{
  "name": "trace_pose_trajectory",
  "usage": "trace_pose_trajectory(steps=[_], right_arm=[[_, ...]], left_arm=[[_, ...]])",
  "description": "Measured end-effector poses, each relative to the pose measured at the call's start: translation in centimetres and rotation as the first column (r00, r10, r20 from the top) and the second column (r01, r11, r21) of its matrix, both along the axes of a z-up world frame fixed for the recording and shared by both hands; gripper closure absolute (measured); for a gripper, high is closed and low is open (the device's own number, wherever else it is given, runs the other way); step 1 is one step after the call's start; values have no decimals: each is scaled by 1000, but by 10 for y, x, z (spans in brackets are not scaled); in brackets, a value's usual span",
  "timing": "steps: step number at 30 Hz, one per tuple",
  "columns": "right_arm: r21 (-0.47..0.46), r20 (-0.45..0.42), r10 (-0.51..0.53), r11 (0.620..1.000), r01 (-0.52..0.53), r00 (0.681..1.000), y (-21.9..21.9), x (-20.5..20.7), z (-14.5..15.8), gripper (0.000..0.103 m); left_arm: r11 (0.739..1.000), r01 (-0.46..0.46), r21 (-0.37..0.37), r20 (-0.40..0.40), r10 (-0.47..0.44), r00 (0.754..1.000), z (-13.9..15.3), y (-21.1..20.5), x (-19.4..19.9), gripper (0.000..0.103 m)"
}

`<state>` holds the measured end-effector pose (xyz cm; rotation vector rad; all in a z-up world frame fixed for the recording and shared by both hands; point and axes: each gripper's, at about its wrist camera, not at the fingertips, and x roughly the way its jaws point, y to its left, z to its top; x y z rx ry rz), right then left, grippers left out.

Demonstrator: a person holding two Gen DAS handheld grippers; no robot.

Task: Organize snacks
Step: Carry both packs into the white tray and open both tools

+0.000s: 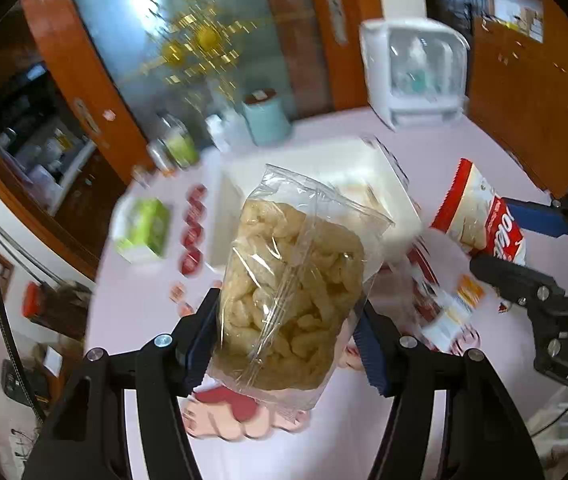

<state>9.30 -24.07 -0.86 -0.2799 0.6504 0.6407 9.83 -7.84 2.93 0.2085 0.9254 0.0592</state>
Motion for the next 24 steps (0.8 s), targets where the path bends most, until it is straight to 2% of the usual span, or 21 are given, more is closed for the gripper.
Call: trace_pose_trajectory(steps=[3,8,11,13,18,24], right_arm=[[17,47,-17,1000,16,999,11,16,26,57],[63,131,-30,998,22,991,33,35,74,57],[60,195,-59,997,48,979,49,47,91,57],[54,206,-86,996,77,975,57,54,95,57],[30,155,-180,984,177,971,73,93,82,57],[20,18,-306,952,306,952,82,138,54,57]], left_arm=[[999,-25,22,57,23,998,29,14,13,42],[999,-35,18,130,32,991,65,37,41,42],[999,-32,11,159,30,987,78,46,62,42],[1000,-26,-7,167,27,986,82,50,74,42],[997,-9,-74,135,19,991,67,63,115,42],[994,32,-103,85,-23,996,29,68,162,42]])
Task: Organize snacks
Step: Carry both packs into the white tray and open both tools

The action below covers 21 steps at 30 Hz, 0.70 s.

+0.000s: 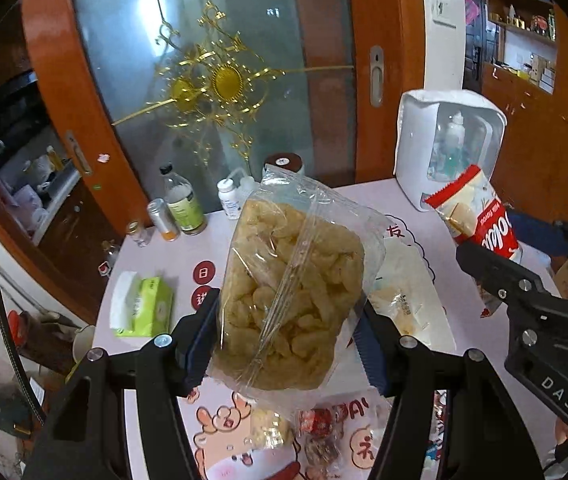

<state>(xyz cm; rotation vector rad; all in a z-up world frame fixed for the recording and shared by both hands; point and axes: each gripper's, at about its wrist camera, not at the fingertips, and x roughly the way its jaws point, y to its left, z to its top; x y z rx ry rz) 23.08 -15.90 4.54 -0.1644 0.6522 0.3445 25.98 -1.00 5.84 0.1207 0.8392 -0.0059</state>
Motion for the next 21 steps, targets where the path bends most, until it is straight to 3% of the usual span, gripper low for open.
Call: trace_pose_trajectory(steps=[11,13,15,17,20,21], right_arm=[[-24,-156,-177,984,175,972,17,59,-60,56],[-24,-178,-188,982,187,966,20,65,-69,54],[-15,-225,-202,979,204,953,20,74,-81,51],[-10,-249,-224,973,229,942,18,78,-94,38],[-16,-267,-257,965,262,929,16,76,-105,18],[-9,-280,-257,964,265,925,15,75,-107,18]], left_arm=[[998,33,-62,-70,-37,997,-81,14,66,41],[997,34,-64,-69,-38,997,-92,15,72,33],[1000,2,-21,-63,-3,998,-101,17,74,18],[1000,-8,-8,-77,7,997,-110,23,77,16],[997,-12,-76,-142,1,990,-122,37,79,16],[995,-12,-98,-159,-4,987,-125,41,79,14]])
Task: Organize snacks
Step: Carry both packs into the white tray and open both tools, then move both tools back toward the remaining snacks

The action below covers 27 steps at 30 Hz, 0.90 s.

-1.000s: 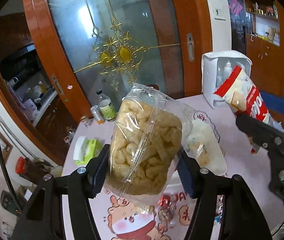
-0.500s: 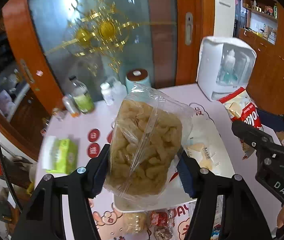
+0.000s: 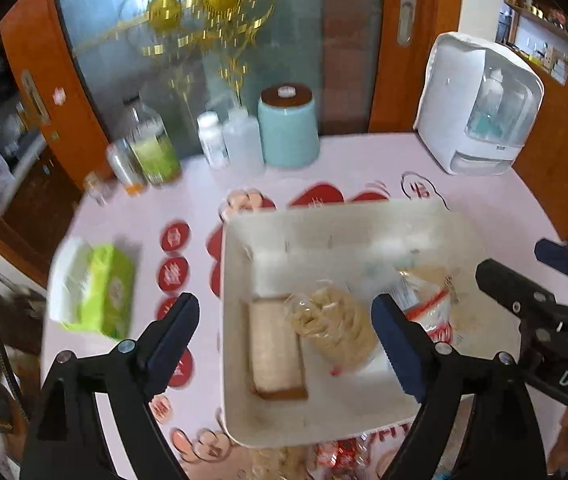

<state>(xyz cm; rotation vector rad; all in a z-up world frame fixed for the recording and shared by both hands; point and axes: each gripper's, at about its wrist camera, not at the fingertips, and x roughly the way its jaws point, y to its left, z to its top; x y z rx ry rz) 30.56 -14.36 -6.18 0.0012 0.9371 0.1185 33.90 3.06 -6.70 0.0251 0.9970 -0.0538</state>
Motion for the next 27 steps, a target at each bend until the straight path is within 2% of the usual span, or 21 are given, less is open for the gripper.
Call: trace_pose_trajectory(steps=[2,8,13,20,27], right_arm=[[12,-12,-5,1000,5,1000,1,-5,-2,18],[17,-27,-18,1000,19,999,2,-23,0,18],[1,-20,-9,1000,9,1000,5,-40,6,18],[-5,-1,4,1000,-4,1000,8,-65,20,18],[-8,23,30,1000,-29,999,10,-84,31,18]], left_arm=[[1000,2,-22,-14,-2,1000,-4,6,-2,11],[1000,-17,-10,17,17,1000,2,13,-19,1],[998,-25,-53,29,26,999,15,18,-34,1],[998,-24,-51,60,27,998,33,18,-58,1],[997,-49,-67,59,53,997,46,24,-81,1]])
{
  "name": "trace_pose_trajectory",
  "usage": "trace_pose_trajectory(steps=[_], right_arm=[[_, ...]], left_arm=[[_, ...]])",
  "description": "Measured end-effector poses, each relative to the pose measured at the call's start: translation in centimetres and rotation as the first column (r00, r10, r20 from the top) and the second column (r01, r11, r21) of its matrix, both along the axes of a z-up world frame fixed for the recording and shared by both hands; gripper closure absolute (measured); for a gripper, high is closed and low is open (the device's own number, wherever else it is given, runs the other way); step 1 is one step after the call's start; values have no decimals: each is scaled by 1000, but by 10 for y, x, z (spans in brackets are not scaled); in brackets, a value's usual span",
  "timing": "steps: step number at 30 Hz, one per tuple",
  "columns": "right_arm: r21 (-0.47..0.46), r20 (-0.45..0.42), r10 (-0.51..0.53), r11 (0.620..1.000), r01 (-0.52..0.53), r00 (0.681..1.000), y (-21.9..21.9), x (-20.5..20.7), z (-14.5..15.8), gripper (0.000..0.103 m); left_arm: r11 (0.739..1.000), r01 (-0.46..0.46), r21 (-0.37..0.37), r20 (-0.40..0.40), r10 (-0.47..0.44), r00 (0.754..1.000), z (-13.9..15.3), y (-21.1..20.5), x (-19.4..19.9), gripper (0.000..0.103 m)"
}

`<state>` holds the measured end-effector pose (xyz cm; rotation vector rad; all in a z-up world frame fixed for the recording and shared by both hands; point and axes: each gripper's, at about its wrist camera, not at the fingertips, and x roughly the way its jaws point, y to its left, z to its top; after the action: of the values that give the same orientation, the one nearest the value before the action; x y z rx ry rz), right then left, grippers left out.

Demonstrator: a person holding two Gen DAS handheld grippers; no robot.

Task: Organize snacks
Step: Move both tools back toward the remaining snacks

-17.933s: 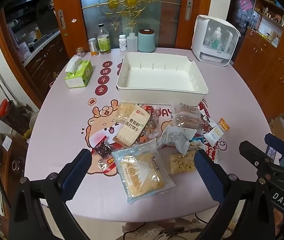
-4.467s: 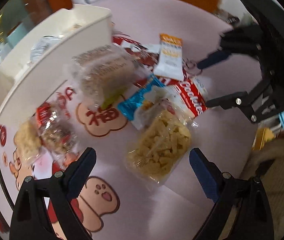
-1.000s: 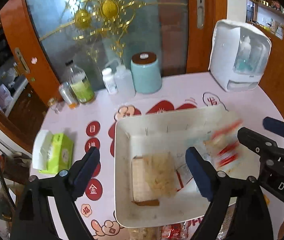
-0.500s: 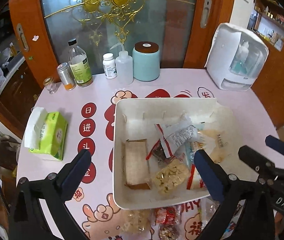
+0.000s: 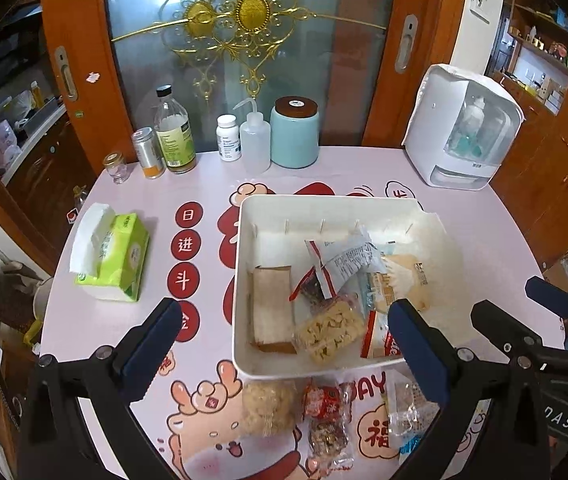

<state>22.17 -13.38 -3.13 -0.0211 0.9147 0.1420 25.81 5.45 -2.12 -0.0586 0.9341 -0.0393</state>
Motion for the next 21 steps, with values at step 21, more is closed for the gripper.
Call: trace_pose_trajectory(steps=[21], right_arm=[[29,103,118,992,-122,988,-114,-86,38,18]], left_arm=[[990,-138,-24,116,140,983,60,-69,-123,1]])
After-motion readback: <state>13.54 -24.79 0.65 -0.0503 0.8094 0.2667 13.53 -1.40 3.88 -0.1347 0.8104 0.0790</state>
